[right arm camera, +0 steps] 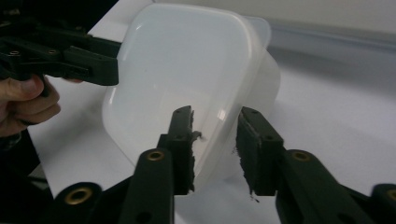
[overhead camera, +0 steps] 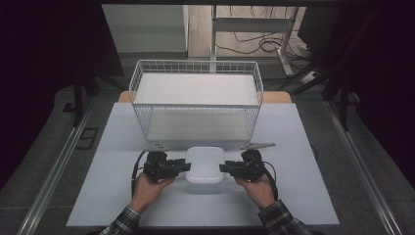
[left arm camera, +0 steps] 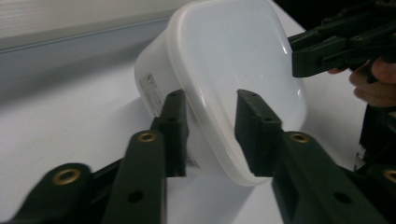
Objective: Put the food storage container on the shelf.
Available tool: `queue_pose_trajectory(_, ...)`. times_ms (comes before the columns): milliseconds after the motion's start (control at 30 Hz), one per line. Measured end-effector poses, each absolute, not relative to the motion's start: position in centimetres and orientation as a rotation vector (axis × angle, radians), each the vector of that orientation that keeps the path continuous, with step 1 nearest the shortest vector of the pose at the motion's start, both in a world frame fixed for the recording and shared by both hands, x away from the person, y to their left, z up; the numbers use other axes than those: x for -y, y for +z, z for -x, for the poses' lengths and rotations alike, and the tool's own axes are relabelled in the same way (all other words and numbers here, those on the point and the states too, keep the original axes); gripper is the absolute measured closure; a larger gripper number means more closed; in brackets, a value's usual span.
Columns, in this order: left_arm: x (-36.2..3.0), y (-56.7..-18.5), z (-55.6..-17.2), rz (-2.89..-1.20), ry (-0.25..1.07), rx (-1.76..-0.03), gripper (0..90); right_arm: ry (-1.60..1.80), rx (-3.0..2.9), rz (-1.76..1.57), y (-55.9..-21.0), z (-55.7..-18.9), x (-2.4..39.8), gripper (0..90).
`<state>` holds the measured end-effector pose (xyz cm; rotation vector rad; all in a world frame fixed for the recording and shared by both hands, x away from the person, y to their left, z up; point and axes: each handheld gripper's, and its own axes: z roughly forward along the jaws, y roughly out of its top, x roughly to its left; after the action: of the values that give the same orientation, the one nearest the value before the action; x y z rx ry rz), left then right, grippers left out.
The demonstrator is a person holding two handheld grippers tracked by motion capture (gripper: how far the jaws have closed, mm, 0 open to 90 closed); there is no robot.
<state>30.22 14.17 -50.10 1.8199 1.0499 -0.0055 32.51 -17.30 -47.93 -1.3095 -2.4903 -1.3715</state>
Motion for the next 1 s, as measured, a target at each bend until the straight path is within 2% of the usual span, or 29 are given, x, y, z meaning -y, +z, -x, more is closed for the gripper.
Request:
queue_pose_trajectory(67,-14.2,-50.0,-30.1,-1.802,0.004,-1.056,71.0,-1.409,2.486,1.329,-47.8,-32.3,17.3,72.5)
queue_pose_trajectory(133,-14.2,-49.8,-29.9,-1.820,0.039,-1.049,79.2,-1.448,2.488,1.355,-47.7,-32.2,17.6,77.5)
queue_pose_trajectory(567,-14.1,-48.8,-30.1,-1.795,0.115,-1.029,79.5,-1.547,2.562,1.314,-46.7,-32.2,17.3,77.8)
queue_pose_trajectory(1000,-14.6,-47.7,-33.4,-1.772,0.178,-1.041,79.2,-1.609,2.599,1.297,-45.6,-35.5,16.4,77.6)
